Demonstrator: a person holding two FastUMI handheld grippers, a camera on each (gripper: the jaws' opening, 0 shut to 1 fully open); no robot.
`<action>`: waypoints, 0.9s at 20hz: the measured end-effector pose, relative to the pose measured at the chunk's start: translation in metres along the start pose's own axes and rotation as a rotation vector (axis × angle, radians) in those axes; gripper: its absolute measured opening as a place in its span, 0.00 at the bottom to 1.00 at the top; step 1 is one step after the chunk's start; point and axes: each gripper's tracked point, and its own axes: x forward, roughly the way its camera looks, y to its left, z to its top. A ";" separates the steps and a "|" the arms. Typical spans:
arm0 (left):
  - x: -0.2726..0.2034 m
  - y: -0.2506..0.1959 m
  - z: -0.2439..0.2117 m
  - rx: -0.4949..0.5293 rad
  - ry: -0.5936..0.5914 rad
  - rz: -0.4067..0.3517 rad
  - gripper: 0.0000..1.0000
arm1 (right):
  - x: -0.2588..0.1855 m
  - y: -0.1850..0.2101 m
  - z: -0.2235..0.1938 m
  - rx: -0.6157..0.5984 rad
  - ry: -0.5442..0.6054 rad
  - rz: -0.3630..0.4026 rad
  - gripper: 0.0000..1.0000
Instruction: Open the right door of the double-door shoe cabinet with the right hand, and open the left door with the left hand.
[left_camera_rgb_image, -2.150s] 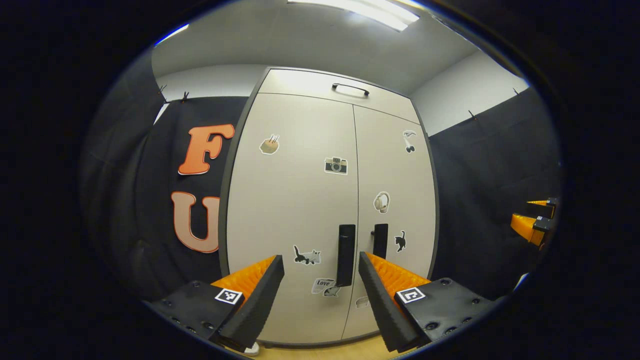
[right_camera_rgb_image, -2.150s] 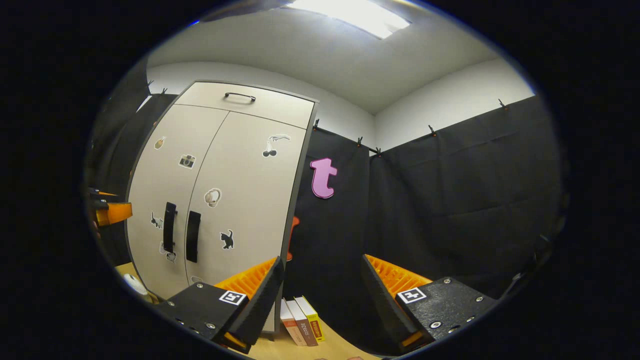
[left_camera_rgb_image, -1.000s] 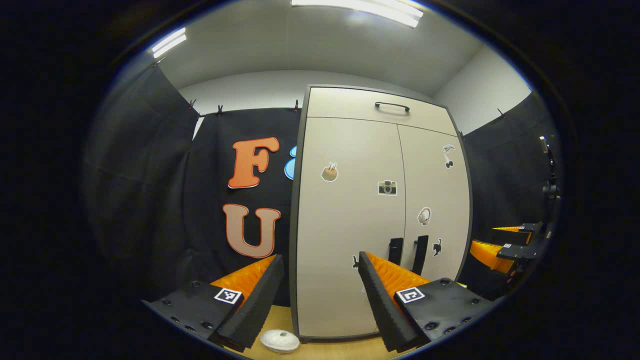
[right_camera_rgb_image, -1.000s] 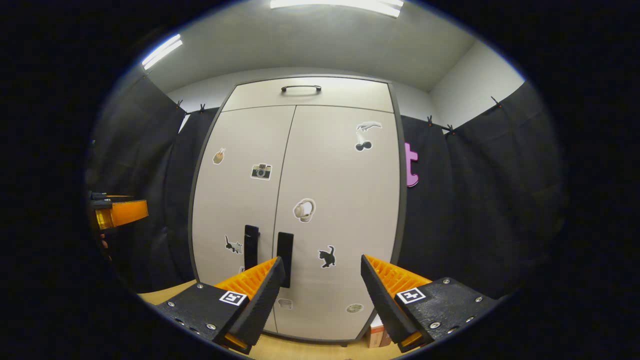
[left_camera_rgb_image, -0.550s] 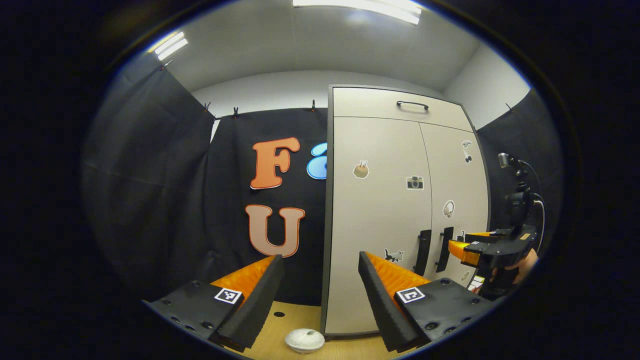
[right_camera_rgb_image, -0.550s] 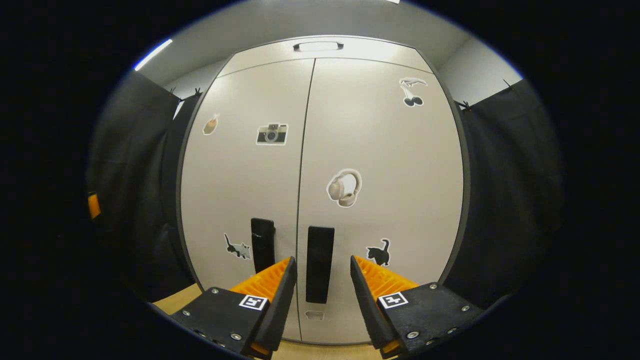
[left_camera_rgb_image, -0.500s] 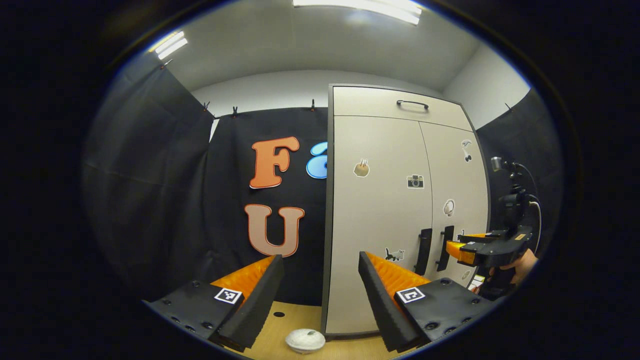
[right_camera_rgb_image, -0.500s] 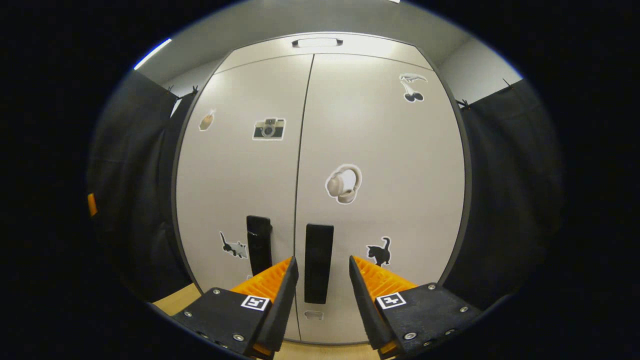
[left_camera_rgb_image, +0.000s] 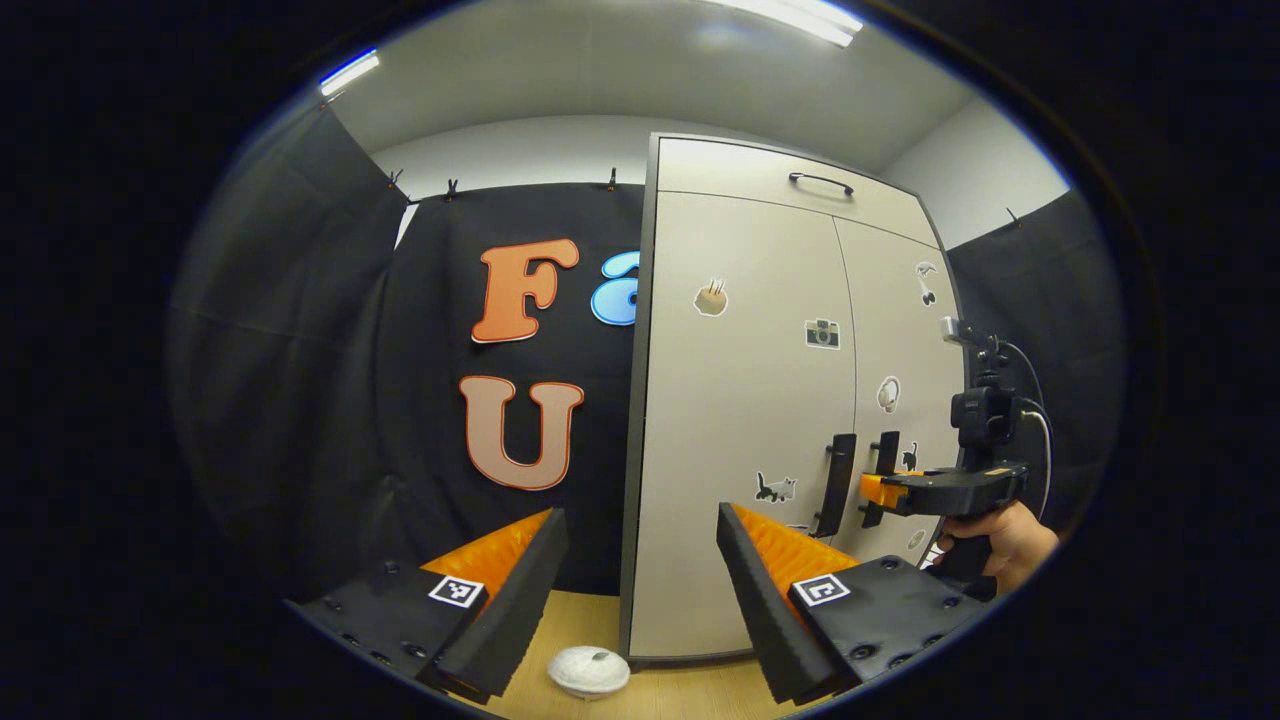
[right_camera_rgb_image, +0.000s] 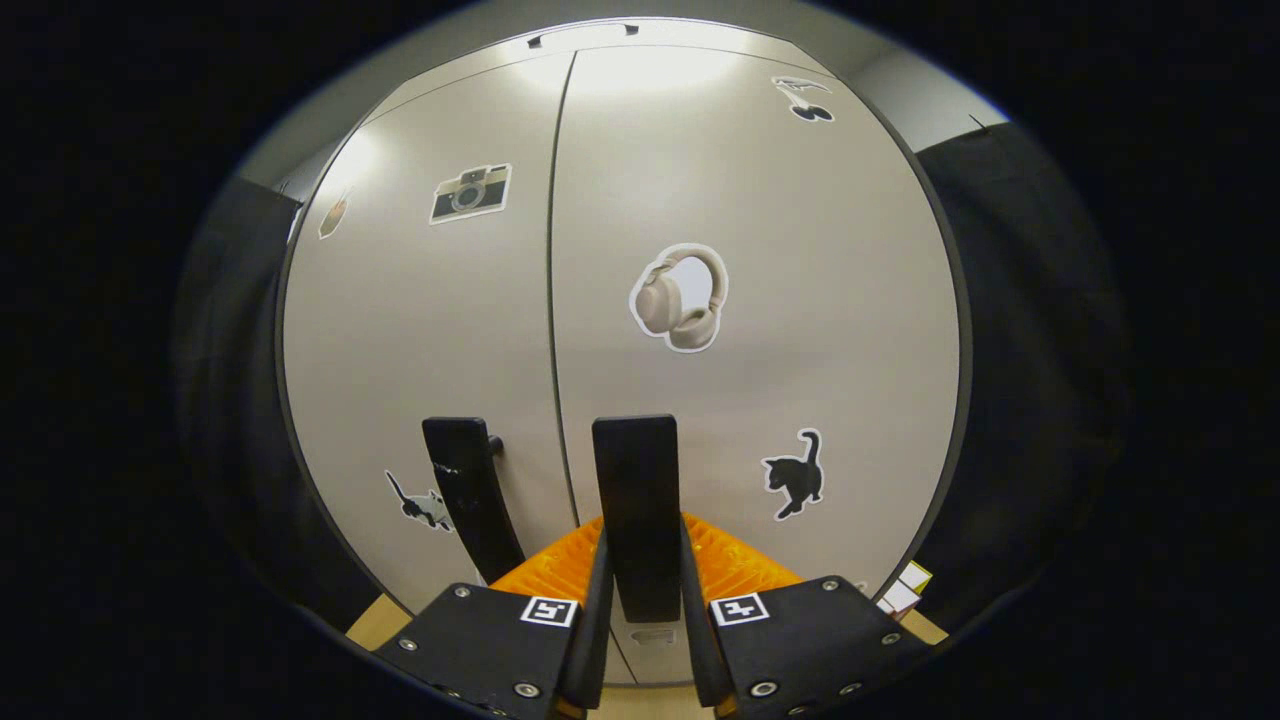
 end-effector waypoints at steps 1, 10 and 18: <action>0.001 -0.002 0.000 0.009 0.003 0.005 0.96 | 0.000 -0.001 0.000 0.007 -0.004 -0.002 0.33; 0.012 -0.031 -0.004 0.006 0.038 0.066 0.98 | -0.010 0.000 -0.001 -0.005 -0.005 0.072 0.18; 0.026 -0.073 -0.002 0.002 0.038 0.054 0.96 | -0.059 -0.014 -0.004 -0.005 0.006 0.206 0.19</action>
